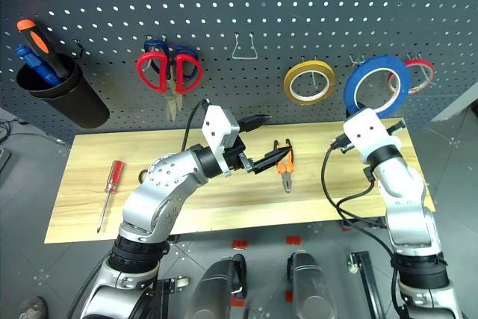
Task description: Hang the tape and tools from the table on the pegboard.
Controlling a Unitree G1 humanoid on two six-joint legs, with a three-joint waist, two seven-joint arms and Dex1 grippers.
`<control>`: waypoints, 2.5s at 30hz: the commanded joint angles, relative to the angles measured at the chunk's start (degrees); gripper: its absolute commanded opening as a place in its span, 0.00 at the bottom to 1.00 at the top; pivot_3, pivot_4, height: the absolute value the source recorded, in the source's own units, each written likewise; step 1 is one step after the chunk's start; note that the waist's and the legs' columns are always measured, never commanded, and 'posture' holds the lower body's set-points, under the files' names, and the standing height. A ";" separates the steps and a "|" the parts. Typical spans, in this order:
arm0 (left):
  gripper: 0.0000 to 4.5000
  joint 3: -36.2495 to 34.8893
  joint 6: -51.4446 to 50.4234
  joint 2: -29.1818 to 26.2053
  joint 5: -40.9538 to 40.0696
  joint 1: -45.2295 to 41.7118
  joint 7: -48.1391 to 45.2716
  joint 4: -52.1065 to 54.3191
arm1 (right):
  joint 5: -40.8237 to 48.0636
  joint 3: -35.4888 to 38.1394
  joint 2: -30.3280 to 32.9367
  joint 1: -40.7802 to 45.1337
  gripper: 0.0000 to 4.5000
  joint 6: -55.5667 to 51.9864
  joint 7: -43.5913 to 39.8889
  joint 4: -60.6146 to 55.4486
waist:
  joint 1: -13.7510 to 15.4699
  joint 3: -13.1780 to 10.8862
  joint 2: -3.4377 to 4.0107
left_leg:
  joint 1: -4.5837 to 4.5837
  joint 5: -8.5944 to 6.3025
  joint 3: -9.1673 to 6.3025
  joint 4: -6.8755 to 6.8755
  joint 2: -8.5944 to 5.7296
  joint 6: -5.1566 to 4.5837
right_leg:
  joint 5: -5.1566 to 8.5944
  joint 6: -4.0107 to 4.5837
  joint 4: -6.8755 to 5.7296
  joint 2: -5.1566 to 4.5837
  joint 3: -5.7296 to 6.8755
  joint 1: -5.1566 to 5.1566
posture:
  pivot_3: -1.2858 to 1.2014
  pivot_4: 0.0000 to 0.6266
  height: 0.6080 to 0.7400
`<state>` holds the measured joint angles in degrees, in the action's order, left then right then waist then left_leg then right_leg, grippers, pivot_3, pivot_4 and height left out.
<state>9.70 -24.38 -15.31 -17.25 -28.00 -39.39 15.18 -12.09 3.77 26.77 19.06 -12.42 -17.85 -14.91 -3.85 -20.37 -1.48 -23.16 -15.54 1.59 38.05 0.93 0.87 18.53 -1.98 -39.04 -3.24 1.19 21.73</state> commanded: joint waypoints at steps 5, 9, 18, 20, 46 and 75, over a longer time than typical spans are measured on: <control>1.00 -0.04 1.01 0.17 -0.25 -0.48 0.41 1.03 | 4.49 -0.99 -1.11 4.46 0.15 4.92 -2.04 3.91 | 0.09 0.00 0.00 | -0.05 0.00 -0.01 0.01 -0.01 -0.01 | 0.00 0.00 0.04 -0.02 0.02 0.00 | 0.47 0.52 1.00; 1.00 -0.41 1.00 -0.03 -0.49 -0.47 0.41 1.01 | 5.55 -0.77 -1.56 4.30 0.23 5.66 -1.61 4.52 | 0.25 0.00 0.00 | -0.09 0.00 -0.04 0.02 -0.01 -0.02 | 0.00 0.01 0.04 -0.03 0.06 0.01 | 0.47 0.52 1.00; 1.00 -0.69 0.15 -2.42 -1.02 2.97 -0.87 2.44 | 8.35 -2.22 -9.07 -11.75 0.87 -8.28 0.65 -7.41 | 0.57 0.00 0.00 | -0.15 0.00 -0.10 0.02 0.01 -0.02 | 0.00 0.01 0.04 -0.03 0.12 0.02 | 0.47 0.53 1.00; 1.00 -0.30 1.09 -6.28 0.72 5.40 -2.87 2.51 | 9.83 -3.05 -13.50 -15.87 0.99 -17.05 2.50 -12.10 | 0.20 0.02 0.03 | -0.13 0.00 -0.08 0.01 0.03 -0.02 | 0.00 0.01 0.03 -0.03 0.08 0.05 | 0.47 0.54 1.00; 1.00 -8.28 3.24 -20.19 3.25 16.03 -4.11 2.15 | 8.93 -3.89 -34.51 15.44 0.99 -38.90 22.94 20.72 | 0.59 0.00 0.04 | -0.71 0.06 0.22 -0.03 0.31 -0.05 | -0.22 0.36 -0.07 0.15 -0.01 0.97 | 0.51 0.60 1.00; 1.00 -7.57 3.18 -18.80 3.16 14.87 -2.91 1.72 | 7.70 -7.24 -32.80 20.72 0.85 -32.51 22.79 39.19 | 0.63 0.01 0.04 | -0.71 0.06 0.28 -0.05 0.37 -0.05 | -0.22 0.37 -0.10 0.18 -0.03 1.00 | 0.51 0.58 1.00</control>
<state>2.03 -22.04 -34.29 -13.88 -13.11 -42.08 15.78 -4.39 -3.92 -6.27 39.65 -45.63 4.61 23.35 -3.21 -20.36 -1.43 -23.87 -15.48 1.87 38.00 1.31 0.82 18.30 -1.62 -39.15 -3.06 1.16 22.73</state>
